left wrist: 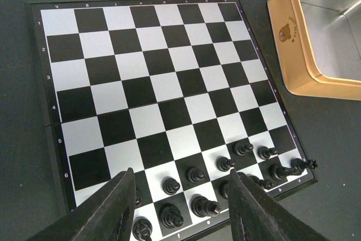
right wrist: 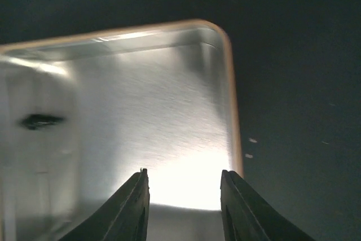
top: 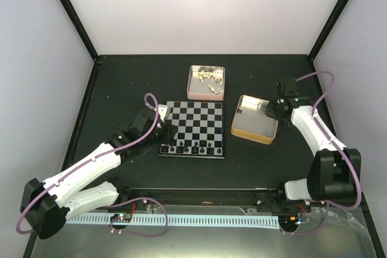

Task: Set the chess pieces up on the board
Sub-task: Adjust the storage box at the center of the board, then pick up the chess piece from the storage box.

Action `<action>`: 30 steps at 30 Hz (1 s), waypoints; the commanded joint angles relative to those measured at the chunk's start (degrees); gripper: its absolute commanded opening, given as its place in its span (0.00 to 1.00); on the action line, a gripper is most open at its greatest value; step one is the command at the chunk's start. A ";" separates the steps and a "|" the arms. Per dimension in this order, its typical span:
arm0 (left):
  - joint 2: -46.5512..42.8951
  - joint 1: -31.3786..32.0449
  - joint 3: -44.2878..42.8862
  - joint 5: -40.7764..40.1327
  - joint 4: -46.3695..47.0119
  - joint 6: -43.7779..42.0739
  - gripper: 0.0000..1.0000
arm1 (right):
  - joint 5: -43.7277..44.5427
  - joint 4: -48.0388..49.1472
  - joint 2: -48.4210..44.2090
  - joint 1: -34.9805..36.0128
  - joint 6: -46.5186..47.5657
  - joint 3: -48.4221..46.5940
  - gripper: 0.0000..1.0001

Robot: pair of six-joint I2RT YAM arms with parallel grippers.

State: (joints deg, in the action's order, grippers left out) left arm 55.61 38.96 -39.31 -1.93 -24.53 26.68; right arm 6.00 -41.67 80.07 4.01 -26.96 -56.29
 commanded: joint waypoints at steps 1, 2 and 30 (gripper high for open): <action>0.50 -0.39 -2.68 0.65 1.59 0.18 0.47 | -10.62 8.27 -1.04 2.48 -7.67 0.08 0.36; 0.56 -0.41 -2.82 0.69 1.59 0.21 0.47 | -13.47 10.86 -0.34 2.97 -9.82 0.79 0.36; -0.73 -0.82 -2.37 -0.09 1.64 -0.76 0.48 | -14.35 30.61 22.50 8.73 -63.39 0.75 0.31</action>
State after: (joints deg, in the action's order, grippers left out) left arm 55.86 38.54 -39.97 -1.89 -24.32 26.65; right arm -11.94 -10.28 100.82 12.34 -84.27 -53.39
